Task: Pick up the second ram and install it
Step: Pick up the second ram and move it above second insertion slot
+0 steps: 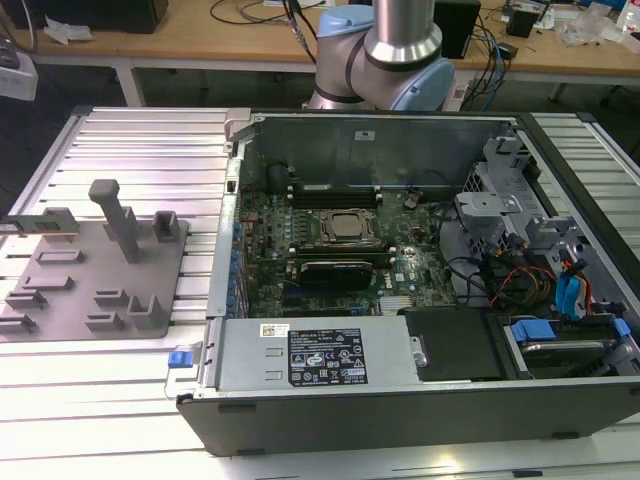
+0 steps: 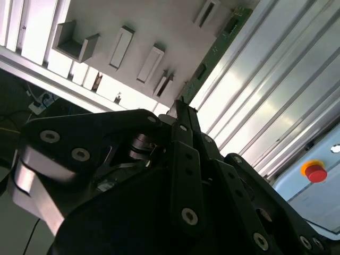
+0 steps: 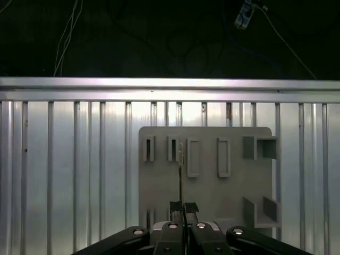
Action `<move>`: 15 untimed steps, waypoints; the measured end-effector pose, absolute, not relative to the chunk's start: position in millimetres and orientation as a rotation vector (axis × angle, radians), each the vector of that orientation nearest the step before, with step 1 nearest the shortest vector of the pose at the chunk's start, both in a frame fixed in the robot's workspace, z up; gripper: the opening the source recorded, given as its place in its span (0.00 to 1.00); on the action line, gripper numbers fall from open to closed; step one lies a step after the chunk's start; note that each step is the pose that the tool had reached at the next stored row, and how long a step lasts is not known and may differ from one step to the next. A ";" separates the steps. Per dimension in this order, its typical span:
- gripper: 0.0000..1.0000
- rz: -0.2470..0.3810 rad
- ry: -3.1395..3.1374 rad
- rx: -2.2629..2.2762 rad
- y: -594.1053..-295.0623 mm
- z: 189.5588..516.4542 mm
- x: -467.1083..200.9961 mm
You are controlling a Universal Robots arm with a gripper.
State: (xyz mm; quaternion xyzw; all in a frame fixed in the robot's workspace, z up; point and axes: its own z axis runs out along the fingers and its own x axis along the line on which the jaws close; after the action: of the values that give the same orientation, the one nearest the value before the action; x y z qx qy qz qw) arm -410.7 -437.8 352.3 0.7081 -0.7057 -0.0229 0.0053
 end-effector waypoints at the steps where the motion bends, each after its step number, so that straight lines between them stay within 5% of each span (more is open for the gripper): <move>1: 0.09 -0.072 -2.210 2.217 -437.8 356.8 -410.7; 15: 0.09 -0.072 -2.210 2.217 -437.8 388.9 -410.6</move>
State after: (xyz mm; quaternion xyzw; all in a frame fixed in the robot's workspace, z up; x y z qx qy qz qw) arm -410.6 -437.8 388.9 0.7081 -0.7057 -0.0229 0.0053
